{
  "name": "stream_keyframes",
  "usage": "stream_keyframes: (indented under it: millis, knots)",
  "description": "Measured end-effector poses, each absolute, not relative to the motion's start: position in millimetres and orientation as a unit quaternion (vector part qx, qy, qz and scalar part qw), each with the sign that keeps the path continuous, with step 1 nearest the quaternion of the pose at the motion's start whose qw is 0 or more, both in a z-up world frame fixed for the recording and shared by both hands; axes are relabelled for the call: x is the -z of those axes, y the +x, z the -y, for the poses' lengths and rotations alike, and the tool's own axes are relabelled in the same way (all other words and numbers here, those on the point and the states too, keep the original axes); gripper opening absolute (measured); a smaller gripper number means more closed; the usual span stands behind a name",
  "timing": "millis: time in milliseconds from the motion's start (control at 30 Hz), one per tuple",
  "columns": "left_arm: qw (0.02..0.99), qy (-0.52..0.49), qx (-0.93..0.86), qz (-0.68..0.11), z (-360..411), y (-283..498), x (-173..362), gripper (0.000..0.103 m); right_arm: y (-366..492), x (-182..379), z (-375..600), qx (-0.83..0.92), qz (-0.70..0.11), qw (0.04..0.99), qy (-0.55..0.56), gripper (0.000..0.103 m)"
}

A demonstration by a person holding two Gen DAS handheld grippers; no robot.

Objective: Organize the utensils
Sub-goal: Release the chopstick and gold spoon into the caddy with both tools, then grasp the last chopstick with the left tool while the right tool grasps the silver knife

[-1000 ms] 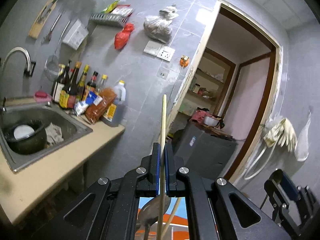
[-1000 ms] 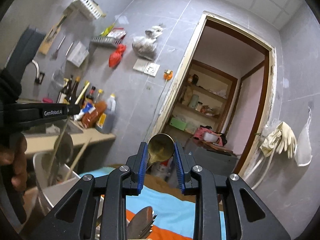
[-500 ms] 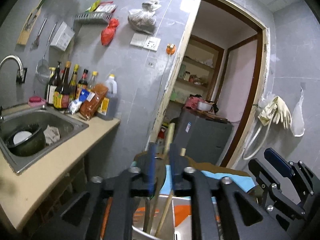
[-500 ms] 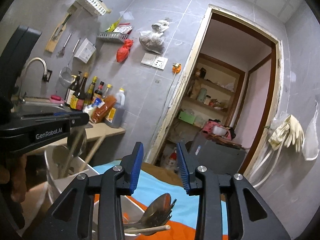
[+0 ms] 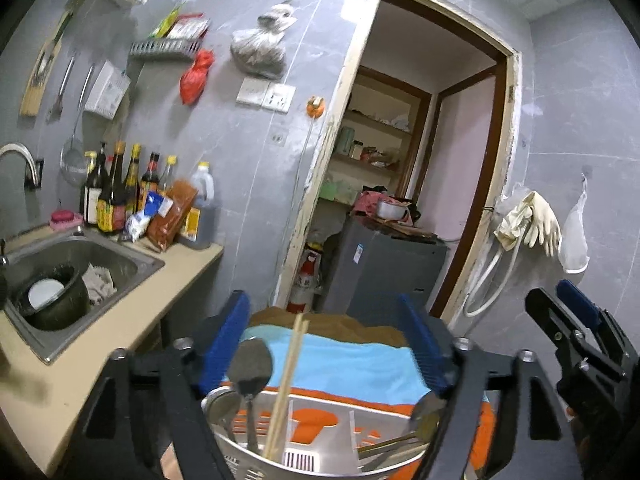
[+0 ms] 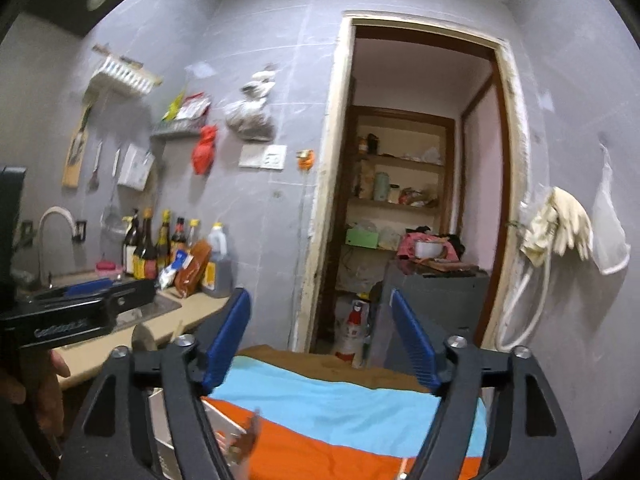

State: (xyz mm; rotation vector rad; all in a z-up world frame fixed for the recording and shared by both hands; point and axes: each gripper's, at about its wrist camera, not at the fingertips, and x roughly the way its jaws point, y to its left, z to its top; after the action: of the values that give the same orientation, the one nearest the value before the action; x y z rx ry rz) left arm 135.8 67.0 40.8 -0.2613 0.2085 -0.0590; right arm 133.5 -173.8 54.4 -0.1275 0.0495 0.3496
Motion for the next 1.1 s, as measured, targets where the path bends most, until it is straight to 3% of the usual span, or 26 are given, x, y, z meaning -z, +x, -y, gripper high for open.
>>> stream_keyframes:
  millis: [67, 133, 667, 1100]
  knots:
    - [0.988, -0.125, 0.026, -0.092, -54, 129, -49, 0.095, 132, -61, 192, -0.166, -0.026, 0.985, -0.047, 0.09]
    - [0.989, -0.119, 0.025, -0.082, -43, 124, -54, 0.1, 131, -66, 212, -0.161, -0.027, 0.986, -0.034, 0.103]
    - [0.994, -0.056, 0.049, -0.074, 81, 92, -46, 0.101, 118, -49, 333, -0.141, -0.052, 0.988, -0.024, 0.103]
    - [0.96, -0.024, 0.109, -0.256, 162, 125, 51, 0.1, 164, 27, 400, -0.147, -0.191, 0.97, 0.021, 0.103]
